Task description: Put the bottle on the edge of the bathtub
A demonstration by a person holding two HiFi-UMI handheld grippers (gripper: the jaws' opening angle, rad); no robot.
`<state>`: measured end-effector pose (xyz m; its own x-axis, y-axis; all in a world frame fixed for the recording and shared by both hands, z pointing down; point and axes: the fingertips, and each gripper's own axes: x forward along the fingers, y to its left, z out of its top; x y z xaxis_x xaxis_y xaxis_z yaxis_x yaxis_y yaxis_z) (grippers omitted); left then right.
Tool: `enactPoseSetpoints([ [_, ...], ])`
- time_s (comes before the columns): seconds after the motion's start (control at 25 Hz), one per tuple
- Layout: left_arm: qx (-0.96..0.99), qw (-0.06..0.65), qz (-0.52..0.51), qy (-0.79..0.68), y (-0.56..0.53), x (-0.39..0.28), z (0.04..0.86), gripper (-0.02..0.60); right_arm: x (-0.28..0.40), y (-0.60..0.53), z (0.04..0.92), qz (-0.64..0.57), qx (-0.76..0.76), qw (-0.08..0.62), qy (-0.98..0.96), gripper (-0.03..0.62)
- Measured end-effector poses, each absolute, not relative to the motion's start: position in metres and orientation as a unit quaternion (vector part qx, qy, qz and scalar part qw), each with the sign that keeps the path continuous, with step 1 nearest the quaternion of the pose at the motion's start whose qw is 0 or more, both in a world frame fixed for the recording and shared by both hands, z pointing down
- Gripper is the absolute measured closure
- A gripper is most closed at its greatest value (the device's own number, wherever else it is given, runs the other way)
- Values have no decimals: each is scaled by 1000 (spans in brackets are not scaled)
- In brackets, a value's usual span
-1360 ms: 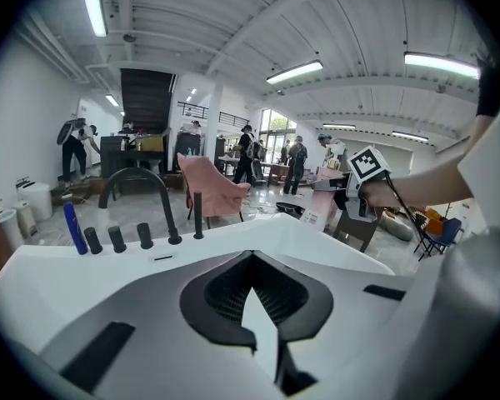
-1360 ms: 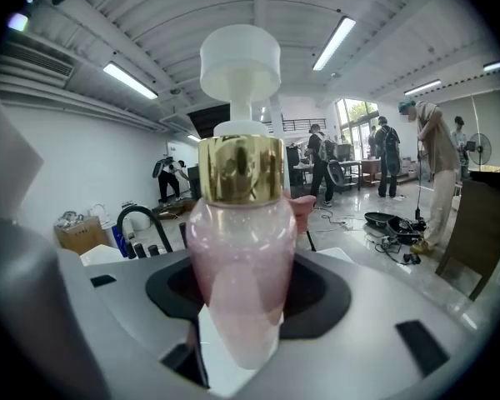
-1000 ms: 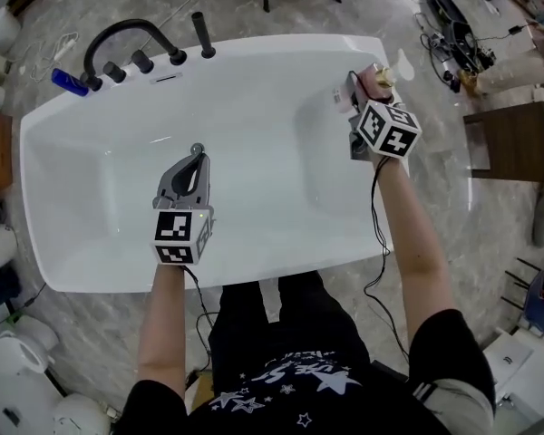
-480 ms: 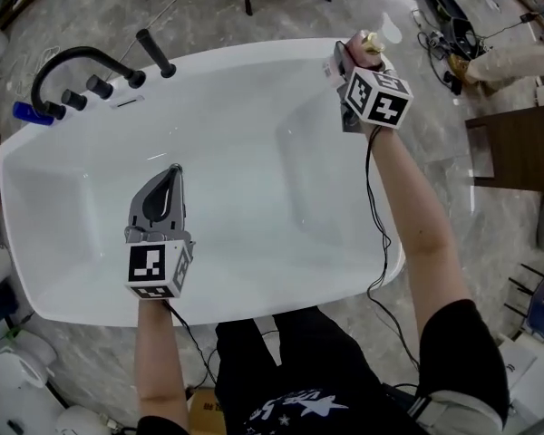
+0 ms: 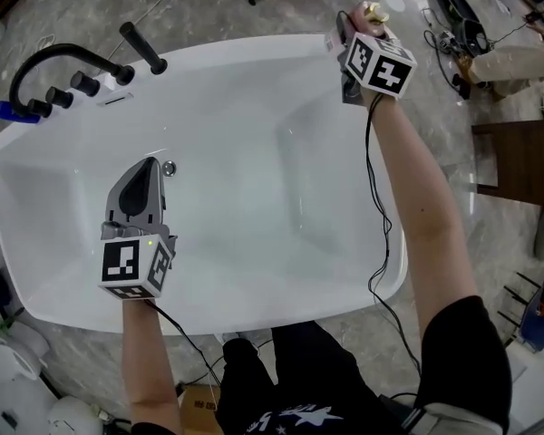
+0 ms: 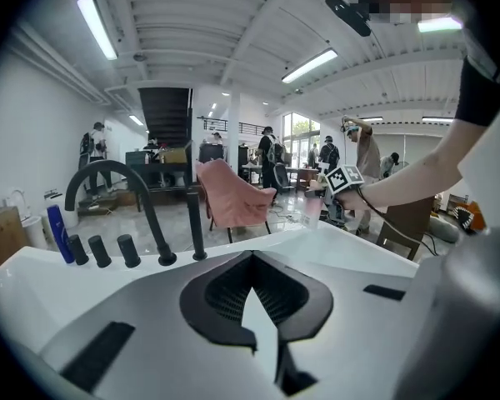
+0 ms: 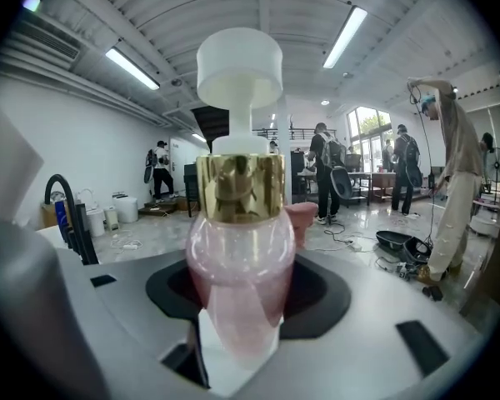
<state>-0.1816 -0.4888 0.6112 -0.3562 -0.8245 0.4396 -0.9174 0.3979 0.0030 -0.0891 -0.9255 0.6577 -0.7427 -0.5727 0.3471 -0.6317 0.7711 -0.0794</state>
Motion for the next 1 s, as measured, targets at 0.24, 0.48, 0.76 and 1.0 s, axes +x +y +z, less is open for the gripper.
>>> enactPoseSetpoints([
  [0.24, 534, 203, 118, -813, -486, -182, 628, 566, -119, -922, 677, 105, 313, 163, -930, 367],
  [0.48, 528, 217, 116, -813, -480, -185, 642, 566, -144, -918, 687, 87, 308, 177, -931, 367],
  [0.76, 530, 219, 111, -812, -490, -182, 648, 566, -153, -913, 690, 87, 301, 181, -932, 365],
  [1.0, 536, 220, 114, -807, -494, -176, 646, 566, -155, -910, 688, 77, 284, 185, -938, 362],
])
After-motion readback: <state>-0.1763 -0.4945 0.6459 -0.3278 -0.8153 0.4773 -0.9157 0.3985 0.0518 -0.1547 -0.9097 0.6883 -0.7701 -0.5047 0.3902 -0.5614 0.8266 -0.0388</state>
